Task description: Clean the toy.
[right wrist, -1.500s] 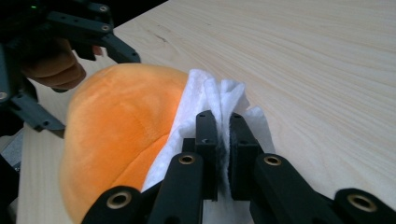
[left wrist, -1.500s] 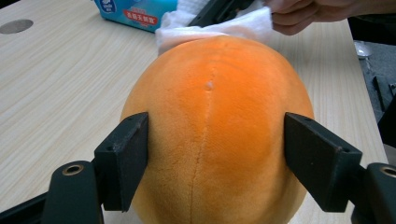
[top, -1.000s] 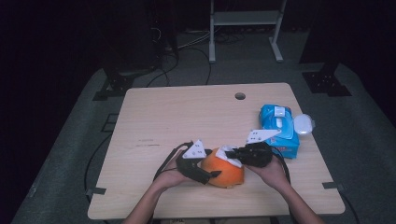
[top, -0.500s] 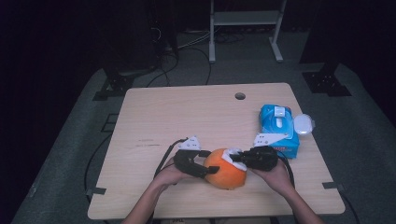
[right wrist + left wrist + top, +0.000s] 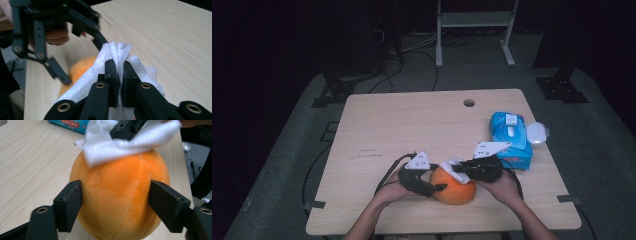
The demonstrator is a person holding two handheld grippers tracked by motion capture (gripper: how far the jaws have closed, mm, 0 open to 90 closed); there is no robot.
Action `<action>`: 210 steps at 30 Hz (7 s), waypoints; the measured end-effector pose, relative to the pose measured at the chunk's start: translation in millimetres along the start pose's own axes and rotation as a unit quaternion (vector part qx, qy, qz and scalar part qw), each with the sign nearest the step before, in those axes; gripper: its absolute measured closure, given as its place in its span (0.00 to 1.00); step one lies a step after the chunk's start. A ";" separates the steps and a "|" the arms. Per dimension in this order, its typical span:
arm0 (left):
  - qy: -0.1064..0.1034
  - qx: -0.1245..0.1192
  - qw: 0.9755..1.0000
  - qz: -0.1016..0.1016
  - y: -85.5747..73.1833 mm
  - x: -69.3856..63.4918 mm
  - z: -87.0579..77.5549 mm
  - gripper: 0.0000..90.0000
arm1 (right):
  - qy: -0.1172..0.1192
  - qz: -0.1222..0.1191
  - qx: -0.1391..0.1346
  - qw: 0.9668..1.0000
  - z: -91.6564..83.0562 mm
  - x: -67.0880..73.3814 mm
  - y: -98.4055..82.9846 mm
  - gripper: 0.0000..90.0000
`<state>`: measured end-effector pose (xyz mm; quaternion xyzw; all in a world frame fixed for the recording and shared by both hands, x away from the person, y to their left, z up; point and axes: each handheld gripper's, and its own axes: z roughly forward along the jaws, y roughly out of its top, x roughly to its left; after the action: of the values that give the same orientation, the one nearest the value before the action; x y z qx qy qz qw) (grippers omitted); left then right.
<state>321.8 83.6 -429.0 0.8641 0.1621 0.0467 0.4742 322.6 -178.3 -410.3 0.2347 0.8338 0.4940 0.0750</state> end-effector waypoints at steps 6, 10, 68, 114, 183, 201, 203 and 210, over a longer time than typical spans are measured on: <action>-0.035 -0.004 0.997 -0.070 -1.4 14.0 8.9 0.11 | -0.004 0.025 -0.016 1.000 -12.6 -5.7 -18.3 0.94; -0.037 0.001 0.998 -0.057 1.5 10.5 9.7 0.26 | -0.002 0.024 -0.020 1.000 -13.9 -4.2 -18.0 0.93; -0.019 -0.002 1.000 -0.009 9.4 -7.3 7.3 0.33 | -0.033 -0.001 -0.031 0.999 -18.1 2.7 -14.3 0.94; -0.033 -0.013 0.999 -0.031 1.6 -5.0 10.4 0.34 | -0.033 0.016 -0.028 0.999 -23.8 2.6 -18.4 0.94; 0.062 -0.038 0.995 0.067 2.6 -14.3 16.5 0.32 | -0.024 -0.072 -0.052 0.996 9.7 36.5 10.7 0.94; -0.027 -0.076 0.996 -0.029 -6.4 10.0 9.6 0.16 | -0.073 -0.018 -0.058 0.995 -10.7 -5.1 -10.5 0.94; -0.021 -0.069 0.997 -0.017 -5.2 7.3 10.8 0.17 | -0.072 -0.015 -0.059 0.996 -10.9 -3.1 -12.5 0.94; 0.018 -0.046 0.998 0.035 2.8 -8.9 13.6 0.33 | -0.060 -0.035 -0.071 0.995 -13.3 17.8 -4.0 0.94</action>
<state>317.2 68.5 -433.5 0.8456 0.1378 0.0864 0.5084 300.9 -182.1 -405.2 0.2285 0.7983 0.5341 0.1589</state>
